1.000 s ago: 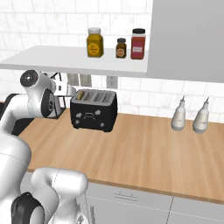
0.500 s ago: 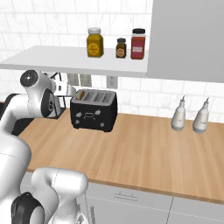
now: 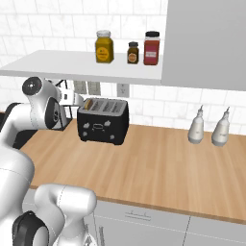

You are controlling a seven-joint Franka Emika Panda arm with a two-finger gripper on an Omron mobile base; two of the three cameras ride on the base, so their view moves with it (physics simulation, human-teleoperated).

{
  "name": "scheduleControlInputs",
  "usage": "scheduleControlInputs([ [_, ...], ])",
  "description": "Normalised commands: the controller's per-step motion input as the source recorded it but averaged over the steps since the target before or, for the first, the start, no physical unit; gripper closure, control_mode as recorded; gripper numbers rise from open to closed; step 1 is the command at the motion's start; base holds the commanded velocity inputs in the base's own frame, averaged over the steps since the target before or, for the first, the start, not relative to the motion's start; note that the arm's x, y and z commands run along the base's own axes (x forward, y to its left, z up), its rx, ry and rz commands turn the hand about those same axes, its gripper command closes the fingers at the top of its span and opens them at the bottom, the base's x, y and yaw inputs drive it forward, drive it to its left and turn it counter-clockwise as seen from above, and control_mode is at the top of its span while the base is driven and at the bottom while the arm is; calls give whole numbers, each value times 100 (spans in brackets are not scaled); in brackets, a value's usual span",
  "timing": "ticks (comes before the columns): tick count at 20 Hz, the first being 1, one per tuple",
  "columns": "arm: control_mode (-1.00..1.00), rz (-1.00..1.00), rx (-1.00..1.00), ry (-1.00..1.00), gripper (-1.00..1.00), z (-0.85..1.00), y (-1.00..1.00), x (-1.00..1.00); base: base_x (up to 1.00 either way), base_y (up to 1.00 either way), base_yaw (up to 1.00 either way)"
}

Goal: Start the toaster. Once the lever pops up, take the bread to the plate on the dining counter.

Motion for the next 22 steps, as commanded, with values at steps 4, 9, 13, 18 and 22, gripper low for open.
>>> scheduleControlInputs([
  [4, -100, 0, 0, 0, -100, 0, 0, 0, 0, 0, 0],
  [9, -100, 0, 0, 0, -100, 0, 0, 0, 0, 0, 0],
  [13, -100, 0, 0, 0, -100, 0, 0, 0, 0, 0, 0],
  [18, -100, 0, 0, 0, -100, 0, 0, 0, 0, 0, 0],
  [22, -100, 0, 0, 0, -100, 0, 0, 0, 0, 0, 0],
])
